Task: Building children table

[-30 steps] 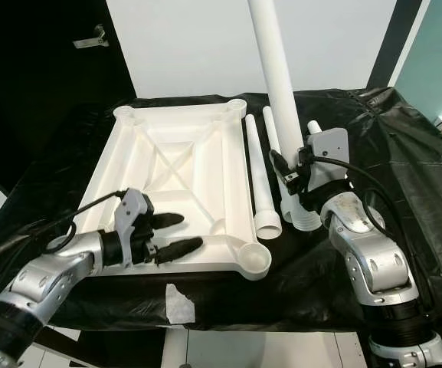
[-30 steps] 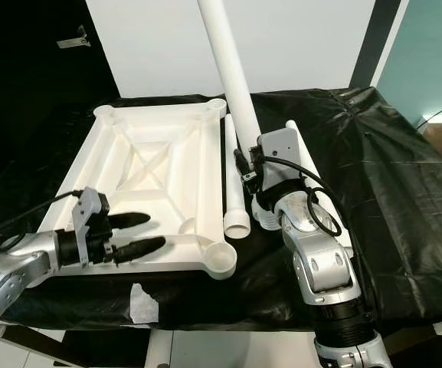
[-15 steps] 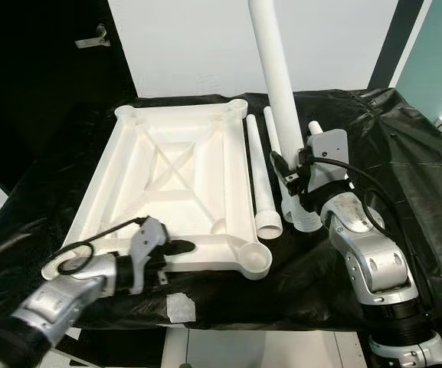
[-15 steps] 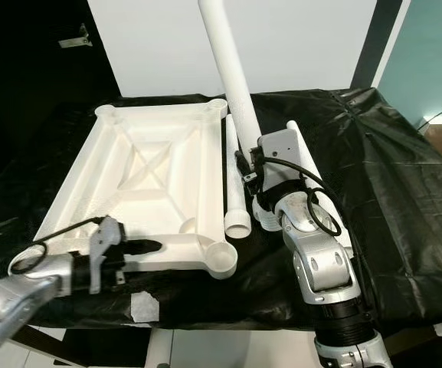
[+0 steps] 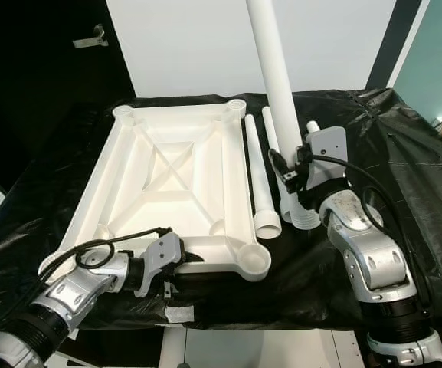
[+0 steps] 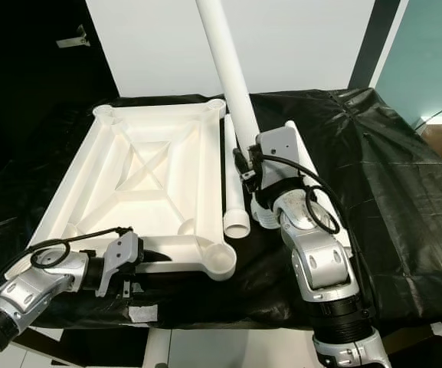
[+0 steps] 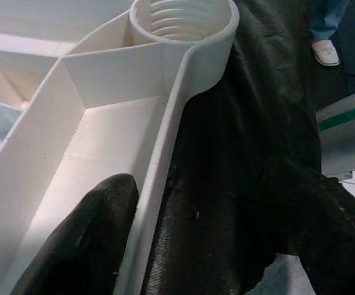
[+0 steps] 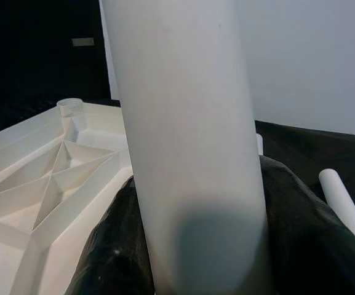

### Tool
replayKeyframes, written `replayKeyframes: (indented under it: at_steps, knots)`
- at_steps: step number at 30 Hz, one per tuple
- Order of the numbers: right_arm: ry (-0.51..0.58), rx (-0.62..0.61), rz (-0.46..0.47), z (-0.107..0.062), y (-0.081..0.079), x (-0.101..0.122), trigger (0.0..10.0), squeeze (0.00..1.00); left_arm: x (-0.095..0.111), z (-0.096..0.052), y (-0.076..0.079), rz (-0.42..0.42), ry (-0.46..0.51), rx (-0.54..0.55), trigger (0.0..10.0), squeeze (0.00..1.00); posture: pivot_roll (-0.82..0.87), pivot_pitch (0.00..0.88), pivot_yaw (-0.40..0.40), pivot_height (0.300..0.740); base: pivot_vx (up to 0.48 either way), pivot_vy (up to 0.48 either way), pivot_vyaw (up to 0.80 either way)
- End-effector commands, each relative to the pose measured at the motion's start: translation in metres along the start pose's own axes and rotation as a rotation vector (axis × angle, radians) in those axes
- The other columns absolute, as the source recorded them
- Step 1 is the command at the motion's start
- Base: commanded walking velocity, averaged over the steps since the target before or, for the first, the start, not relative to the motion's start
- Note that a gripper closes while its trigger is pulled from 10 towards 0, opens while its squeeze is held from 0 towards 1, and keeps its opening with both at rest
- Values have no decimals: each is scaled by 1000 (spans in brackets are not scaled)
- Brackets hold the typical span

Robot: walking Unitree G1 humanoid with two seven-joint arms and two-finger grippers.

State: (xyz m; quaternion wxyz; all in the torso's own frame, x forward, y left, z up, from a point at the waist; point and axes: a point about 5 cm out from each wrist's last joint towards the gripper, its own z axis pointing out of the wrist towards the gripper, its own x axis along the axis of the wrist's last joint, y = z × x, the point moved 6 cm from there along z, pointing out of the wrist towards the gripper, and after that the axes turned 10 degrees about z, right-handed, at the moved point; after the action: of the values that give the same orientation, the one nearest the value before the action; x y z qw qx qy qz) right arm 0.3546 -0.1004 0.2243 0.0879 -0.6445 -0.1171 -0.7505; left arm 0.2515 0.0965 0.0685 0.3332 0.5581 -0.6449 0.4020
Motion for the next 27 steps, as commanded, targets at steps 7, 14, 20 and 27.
replayKeyframes:
  at_steps: [7, 14, 20, 27]
  knots:
    - [27, -4, -6, 1, 2, 8, 10000, 0, -6, 5, 13, 28, -23, -151, 4157, 0, -108, 0, 23, 740, 0, 0, 0]
    - [37, -6, -1, 2, 0, 11, 10000, 0, -2, 36, -2, 109, -41, -121, 0, 0, -113, 0, 32, 740, 0, 0, 0]
    - [41, -7, 0, 1, 0, 12, 10000, 0, 0, 41, -3, 115, -40, -122, 7176, 0, -119, 0, 35, 740, 0, 0, 0]
    - [59, -6, 8, 0, -2, 18, 10000, 0, 5, 67, 0, 173, -34, -177, 10000, 0, -131, 0, 39, 740, 0, 0, 0]
